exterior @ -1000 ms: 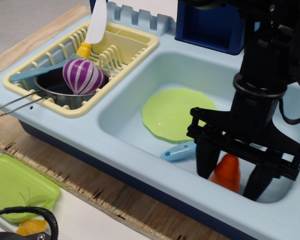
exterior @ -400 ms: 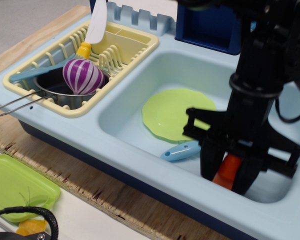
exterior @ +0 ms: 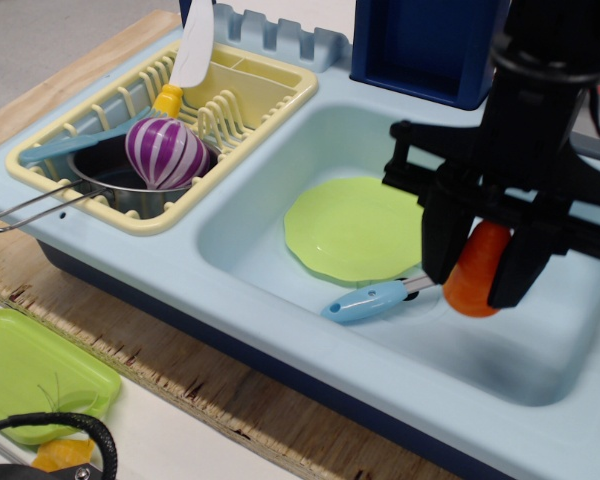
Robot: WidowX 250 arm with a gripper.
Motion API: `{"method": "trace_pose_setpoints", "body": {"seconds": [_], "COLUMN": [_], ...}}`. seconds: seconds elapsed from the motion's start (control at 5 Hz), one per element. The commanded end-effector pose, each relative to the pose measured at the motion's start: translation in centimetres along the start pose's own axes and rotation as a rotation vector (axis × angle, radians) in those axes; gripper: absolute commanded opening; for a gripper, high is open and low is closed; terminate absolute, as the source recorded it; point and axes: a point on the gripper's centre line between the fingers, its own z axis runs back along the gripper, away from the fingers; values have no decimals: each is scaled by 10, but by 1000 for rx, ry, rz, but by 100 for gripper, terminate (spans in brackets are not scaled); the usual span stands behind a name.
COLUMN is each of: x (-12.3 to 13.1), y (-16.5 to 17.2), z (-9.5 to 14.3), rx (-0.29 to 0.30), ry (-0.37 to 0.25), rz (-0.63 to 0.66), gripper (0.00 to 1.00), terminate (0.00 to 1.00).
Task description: Put carrot on plate
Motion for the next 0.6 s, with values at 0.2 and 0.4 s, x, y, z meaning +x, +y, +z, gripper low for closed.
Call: {"method": "trace_pose_setpoints", "body": {"seconds": [0.2, 0.4], "x": [7, 6], "y": [41, 65], "z": [15, 18], "rx": [-27, -27], "ry": [-42, -51], "rz": [72, 119], "gripper": [0, 0], "terminate": [0, 0]}}
